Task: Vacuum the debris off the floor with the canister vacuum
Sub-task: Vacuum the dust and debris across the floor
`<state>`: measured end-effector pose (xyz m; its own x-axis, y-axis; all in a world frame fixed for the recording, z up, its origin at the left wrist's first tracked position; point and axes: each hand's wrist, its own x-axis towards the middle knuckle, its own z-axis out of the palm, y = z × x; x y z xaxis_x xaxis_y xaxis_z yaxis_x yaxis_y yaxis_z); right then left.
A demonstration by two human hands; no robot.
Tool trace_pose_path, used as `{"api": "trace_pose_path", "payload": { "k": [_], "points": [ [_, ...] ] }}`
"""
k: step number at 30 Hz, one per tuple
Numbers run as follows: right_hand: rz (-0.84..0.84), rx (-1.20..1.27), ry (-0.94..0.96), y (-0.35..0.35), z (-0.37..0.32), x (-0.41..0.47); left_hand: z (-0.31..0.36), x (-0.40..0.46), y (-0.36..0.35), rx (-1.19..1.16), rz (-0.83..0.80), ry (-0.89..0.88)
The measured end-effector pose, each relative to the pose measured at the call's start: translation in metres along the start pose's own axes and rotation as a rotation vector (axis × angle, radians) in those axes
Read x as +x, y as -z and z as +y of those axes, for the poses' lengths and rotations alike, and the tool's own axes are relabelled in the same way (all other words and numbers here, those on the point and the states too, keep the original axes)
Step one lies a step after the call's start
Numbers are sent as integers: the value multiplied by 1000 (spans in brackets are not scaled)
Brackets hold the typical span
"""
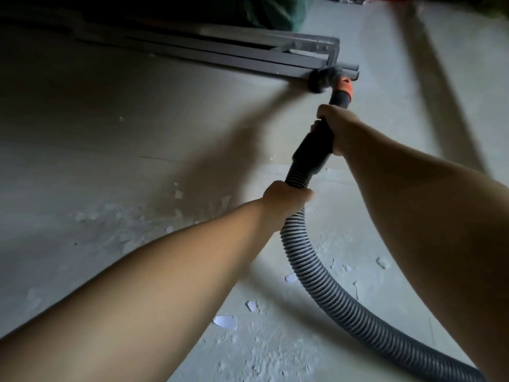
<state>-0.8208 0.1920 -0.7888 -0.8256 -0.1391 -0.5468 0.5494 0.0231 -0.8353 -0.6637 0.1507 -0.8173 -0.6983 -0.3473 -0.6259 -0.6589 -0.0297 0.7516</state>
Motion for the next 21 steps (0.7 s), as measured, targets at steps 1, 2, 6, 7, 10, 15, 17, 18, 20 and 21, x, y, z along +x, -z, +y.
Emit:
{"api": "trace_pose_path", "payload": {
  "k": [1,2,6,7,10,15,17,18,20,21],
  "points": [
    [-9,8,-8,-4,3,-1,-4,-1,3,-9,3,8],
    [-9,20,-14,-4,5,-3,-6,-2,5,-18,6,9],
    [40,-7,-9,2,18,-19,-19,-20,0,1,-18,44],
    [56,-27,3,2,25,-25,-28,-26,-1,-8,-29,63],
    [35,-58,41,-11,46,-49,-57,-47,3,-88,-24,87],
    [-248,-332,63,-67,79,-95,-96,-89,16,-218,79,197],
    [-349,-443,54,-77,91,-118,-107,-112,17,-276,57,233],
    [-363,-476,53,-76,93,-125,-110,-119,17,-276,34,239],
    [-290,-467,63,-58,93,-142,-111,-135,14,-232,-41,246],
    [-214,-416,61,-42,95,-146,-110,-142,13,-191,-87,249]
  ]
}}
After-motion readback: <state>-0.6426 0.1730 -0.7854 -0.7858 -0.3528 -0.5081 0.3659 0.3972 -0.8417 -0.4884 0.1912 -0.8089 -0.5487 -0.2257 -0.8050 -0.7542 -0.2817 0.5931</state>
